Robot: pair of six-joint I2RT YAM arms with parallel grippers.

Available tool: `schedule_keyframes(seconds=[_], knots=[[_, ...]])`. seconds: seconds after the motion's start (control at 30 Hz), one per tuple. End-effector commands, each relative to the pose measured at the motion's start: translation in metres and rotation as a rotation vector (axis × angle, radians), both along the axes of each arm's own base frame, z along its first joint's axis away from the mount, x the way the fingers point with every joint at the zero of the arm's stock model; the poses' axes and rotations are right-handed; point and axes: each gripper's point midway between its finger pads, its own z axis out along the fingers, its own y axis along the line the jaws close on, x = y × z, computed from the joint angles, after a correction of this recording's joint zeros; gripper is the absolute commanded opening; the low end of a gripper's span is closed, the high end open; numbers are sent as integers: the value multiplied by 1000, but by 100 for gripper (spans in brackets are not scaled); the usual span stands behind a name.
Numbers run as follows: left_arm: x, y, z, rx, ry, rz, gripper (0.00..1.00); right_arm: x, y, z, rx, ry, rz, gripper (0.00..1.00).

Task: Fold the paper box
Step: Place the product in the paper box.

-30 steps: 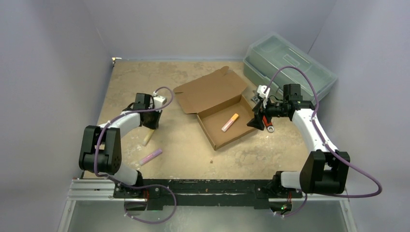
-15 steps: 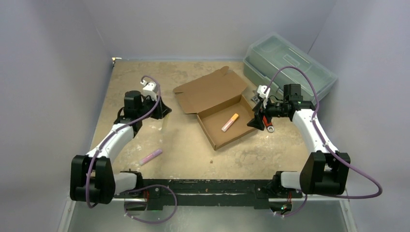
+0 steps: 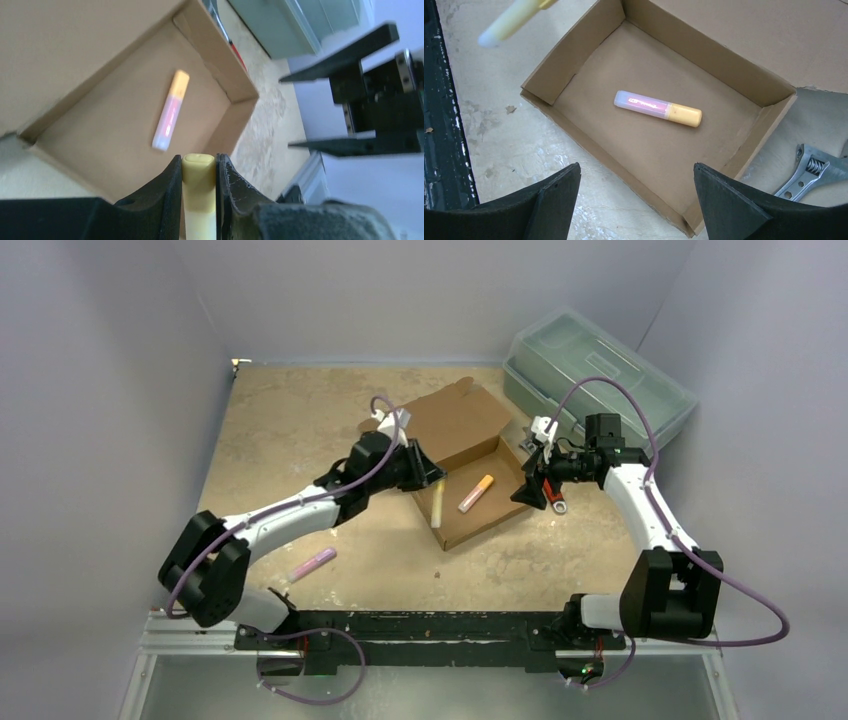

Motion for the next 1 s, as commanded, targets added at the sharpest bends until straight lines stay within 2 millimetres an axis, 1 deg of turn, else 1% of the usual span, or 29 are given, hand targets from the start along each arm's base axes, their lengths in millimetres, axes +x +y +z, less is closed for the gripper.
schedule_keyframes(seconds=[0.0,0.03,0.1,0.17,0.2,0.27,0.3,0.37,0.47,0.57,0.7,0.73,0.83,0.9,0.97], knots=[[39,-3,3,163,-18,248,0,9,-1,8,-1,-34,-5,87],[41,-8,-4,193,-12,248,0,10,-1,7,-1,-33,-5,87],[45,-24,-9,231,-27,225,0,10,-2,8,-1,-34,-6,87],[49,-42,-11,264,-63,179,4,10,-2,7,-2,-34,-7,87],[48,-48,-15,297,-70,141,8,10,-2,8,-3,-36,-7,87],[49,-62,-21,359,-110,62,23,10,-2,8,-2,-35,-8,87],[50,-66,-20,398,-141,26,30,9,-2,8,-3,-35,-7,87],[50,-69,-20,491,-197,-49,37,9,-2,8,-2,-35,-5,87],[42,-61,-21,606,-248,-169,42,9,-2,9,-2,-39,-3,87],[37,-43,-17,693,-311,-214,45,8,-2,9,-3,-41,-2,88],[35,-4,6,804,-392,-166,45,8,-1,10,-2,-44,0,88],[32,9,9,842,-407,-153,45,8,-1,11,-2,-47,0,88],[24,60,12,1003,-429,-84,43,8,-2,12,-3,-51,-1,88],[15,95,5,1131,-433,-73,43,9,-2,12,-5,-53,-1,88],[1,124,-12,1248,-418,-110,43,9,-2,11,-6,-52,-1,88]])
